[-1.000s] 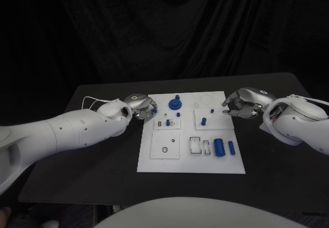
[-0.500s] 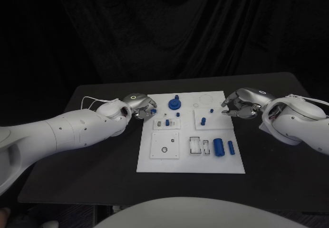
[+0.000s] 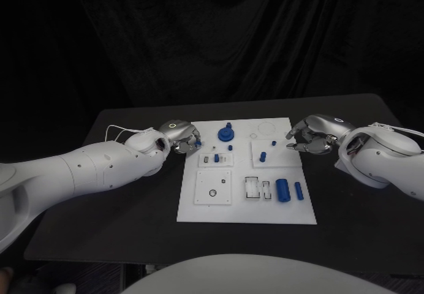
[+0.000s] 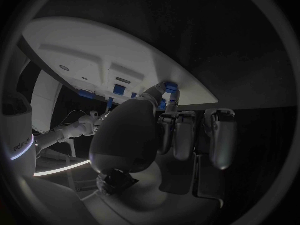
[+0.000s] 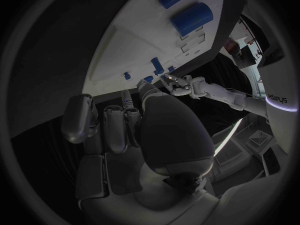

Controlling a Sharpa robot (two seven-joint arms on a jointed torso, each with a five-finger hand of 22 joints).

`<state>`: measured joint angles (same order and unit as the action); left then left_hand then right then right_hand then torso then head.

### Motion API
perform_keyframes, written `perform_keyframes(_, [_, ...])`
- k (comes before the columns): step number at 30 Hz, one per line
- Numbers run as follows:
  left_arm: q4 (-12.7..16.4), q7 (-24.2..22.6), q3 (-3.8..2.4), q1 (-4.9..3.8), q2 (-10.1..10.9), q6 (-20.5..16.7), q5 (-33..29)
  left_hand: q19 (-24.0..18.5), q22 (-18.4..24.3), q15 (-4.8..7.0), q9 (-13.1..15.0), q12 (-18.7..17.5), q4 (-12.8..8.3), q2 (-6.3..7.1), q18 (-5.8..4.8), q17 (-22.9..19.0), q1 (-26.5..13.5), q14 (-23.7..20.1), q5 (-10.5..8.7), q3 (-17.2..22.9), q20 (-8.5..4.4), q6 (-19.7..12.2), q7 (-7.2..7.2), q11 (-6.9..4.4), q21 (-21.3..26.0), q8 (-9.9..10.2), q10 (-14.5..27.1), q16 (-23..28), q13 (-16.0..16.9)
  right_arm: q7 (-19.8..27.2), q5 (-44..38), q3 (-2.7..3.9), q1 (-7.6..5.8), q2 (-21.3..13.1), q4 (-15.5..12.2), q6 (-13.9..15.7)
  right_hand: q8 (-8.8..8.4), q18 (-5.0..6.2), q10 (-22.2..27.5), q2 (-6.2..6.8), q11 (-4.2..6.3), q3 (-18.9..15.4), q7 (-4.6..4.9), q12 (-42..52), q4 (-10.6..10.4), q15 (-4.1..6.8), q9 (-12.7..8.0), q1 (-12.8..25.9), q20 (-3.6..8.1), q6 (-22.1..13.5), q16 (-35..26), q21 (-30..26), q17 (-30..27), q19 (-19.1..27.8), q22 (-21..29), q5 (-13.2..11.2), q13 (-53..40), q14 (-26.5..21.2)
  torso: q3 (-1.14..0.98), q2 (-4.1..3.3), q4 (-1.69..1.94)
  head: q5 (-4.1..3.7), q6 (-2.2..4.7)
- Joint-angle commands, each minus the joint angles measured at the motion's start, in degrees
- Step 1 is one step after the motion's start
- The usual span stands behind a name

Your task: Assemble the parts on the task board

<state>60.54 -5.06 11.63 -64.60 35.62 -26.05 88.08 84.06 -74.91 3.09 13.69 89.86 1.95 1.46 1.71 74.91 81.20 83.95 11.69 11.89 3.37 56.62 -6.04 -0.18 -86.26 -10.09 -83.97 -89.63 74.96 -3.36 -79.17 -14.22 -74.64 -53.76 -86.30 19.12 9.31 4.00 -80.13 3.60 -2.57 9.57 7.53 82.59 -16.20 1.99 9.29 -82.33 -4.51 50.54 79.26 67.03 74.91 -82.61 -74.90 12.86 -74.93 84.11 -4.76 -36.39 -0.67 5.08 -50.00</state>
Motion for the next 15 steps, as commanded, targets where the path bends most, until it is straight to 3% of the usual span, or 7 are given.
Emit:
perform_keyframes(1, [0.25, -4.78, 0.45, 0.90, 0.36, -1.72, -0.14, 3.94, -13.77, 0.35, 3.46, 0.14, -0.43, -0.92, -0.74, 15.09, 0.21, 6.05, 0.43, 0.01, -0.39, 0.58, 1.53, -0.28, -0.39, 0.05, -6.03, -0.37, 15.04, -0.84, -0.12, 0.04, 0.19, -0.03, -0.01, -0.49, -0.36, 0.77, 0.34, -0.17, -0.08, 0.31, 0.00, -0.30, -0.09, -0.49, -0.09, -0.14, -0.07, 0.39, -0.34, -0.33, 2.72, 0.52, -8.68, 0.26, -3.84, 2.04, 0.03, -0.01, -0.03, 0.09, 0.00])
perform_keyframes(8, [2.34, -13.48, 0.45, 1.05, 2.01, -6.81, -8.74, 4.04, -13.89, 0.15, 3.95, 0.14, -0.66, -1.15, -0.81, 15.09, 0.55, 6.05, 2.37, 0.25, -0.28, -0.02, 1.12, -0.02, -0.59, 0.82, -6.03, -0.37, 15.04, -0.86, -0.12, 0.04, 0.22, -0.22, -0.04, -0.52, -0.37, 0.81, 0.45, -0.17, -0.09, 0.31, 0.01, -0.39, -0.10, -0.49, -0.10, -0.14, -0.08, 0.39, -0.42, -0.52, 2.64, 0.58, -8.63, 0.26, -3.71, 2.01, 0.08, -0.02, -0.02, 0.23, 0.00])
perform_keyframes(15, [4.60, -22.52, 0.46, 1.22, 4.02, -4.88, -23.98, 3.97, -13.89, -0.18, 4.16, 0.14, -0.30, -1.66, -0.80, 15.09, 0.46, 6.05, 2.77, 0.45, -0.01, -0.96, 0.76, 0.28, -0.54, 1.71, -6.03, -0.37, 15.04, -0.92, -0.12, 0.04, 0.35, -0.45, -0.05, -0.64, -0.37, 0.81, 0.45, -0.17, -0.09, 0.31, 0.01, -0.39, -0.10, -0.49, -0.10, -0.14, -0.08, 0.39, -0.42, -0.52, 2.64, 0.58, -8.63, 0.26, -3.71, 2.01, 0.05, 0.01, 0.14, 0.46, 0.00])
